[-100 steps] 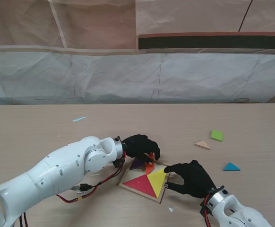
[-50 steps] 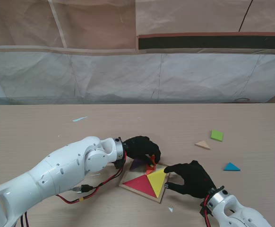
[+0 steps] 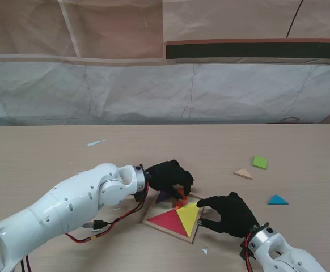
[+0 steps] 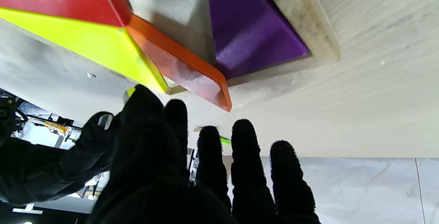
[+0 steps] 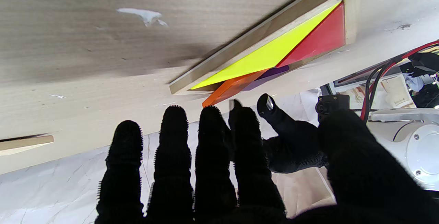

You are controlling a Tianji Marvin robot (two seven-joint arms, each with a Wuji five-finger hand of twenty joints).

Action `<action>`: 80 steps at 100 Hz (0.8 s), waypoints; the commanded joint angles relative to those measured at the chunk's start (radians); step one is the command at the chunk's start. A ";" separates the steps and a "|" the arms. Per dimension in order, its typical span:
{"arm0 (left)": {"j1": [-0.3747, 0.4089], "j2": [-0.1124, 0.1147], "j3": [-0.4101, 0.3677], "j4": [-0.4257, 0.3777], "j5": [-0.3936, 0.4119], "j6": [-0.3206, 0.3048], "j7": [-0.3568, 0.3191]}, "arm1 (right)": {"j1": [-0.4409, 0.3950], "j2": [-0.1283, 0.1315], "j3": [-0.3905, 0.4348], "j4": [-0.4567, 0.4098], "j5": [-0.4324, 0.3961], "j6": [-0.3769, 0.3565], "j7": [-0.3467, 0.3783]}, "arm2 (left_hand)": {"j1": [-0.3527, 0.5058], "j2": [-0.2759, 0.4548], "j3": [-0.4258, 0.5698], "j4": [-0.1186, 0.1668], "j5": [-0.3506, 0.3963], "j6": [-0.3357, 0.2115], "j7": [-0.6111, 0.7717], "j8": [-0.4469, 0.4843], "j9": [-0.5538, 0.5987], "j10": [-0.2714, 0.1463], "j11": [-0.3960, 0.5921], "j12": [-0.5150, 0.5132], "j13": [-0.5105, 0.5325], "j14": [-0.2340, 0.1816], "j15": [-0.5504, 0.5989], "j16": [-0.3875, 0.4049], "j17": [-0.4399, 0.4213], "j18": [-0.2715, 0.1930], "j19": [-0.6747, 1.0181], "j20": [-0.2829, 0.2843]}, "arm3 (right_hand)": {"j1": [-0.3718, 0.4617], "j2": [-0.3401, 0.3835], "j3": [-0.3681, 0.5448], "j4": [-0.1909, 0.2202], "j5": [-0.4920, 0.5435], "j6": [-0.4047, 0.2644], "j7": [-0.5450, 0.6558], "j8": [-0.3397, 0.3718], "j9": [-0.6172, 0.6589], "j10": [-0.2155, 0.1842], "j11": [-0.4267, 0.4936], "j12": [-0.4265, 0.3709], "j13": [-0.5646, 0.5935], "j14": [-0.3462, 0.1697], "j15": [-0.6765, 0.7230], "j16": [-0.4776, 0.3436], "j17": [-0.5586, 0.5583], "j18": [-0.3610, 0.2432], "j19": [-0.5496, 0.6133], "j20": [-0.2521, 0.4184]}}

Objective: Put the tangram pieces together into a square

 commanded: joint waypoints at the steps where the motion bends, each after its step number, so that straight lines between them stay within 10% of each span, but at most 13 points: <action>1: 0.003 -0.005 -0.007 -0.002 0.007 0.001 -0.003 | -0.004 -0.004 -0.003 -0.002 -0.004 -0.004 0.009 | -0.066 0.073 -0.005 -0.011 -0.078 -0.015 -0.056 0.021 -0.061 -0.033 -0.031 -0.010 -0.058 -0.011 -0.016 -0.007 -0.031 -0.018 -0.027 -0.023 | 0.021 0.032 -0.014 0.004 0.013 -0.009 0.005 -0.007 -0.024 0.003 -0.002 0.001 -0.021 -0.002 -0.004 -0.003 -0.023 0.001 -0.011 0.013; 34: -0.043 -0.002 0.060 0.001 0.085 0.042 0.013 | 0.000 -0.004 -0.005 0.001 -0.006 -0.006 0.004 | -0.240 0.201 0.039 0.040 -0.178 -0.058 -0.226 0.061 -0.198 -0.074 -0.198 -0.091 -0.273 -0.029 -0.173 -0.061 -0.001 -0.059 -0.591 -0.292 | 0.021 0.032 -0.014 0.004 0.012 -0.009 0.005 -0.007 -0.024 0.002 -0.001 0.001 -0.021 -0.002 -0.003 -0.003 -0.023 0.000 -0.011 0.013; 80: -0.058 0.002 0.092 0.014 0.093 0.030 0.002 | -0.003 -0.005 -0.003 0.000 -0.005 -0.003 0.002 | -0.145 0.131 0.008 -0.010 0.019 -0.097 -0.091 0.081 -0.187 -0.095 -0.098 -0.050 -0.269 -0.036 -0.088 -0.012 0.004 -0.068 -0.509 -0.239 | 0.021 0.032 -0.014 0.004 0.013 -0.008 0.005 -0.007 -0.024 0.002 -0.001 0.001 -0.021 -0.002 -0.003 -0.003 -0.023 0.001 -0.011 0.013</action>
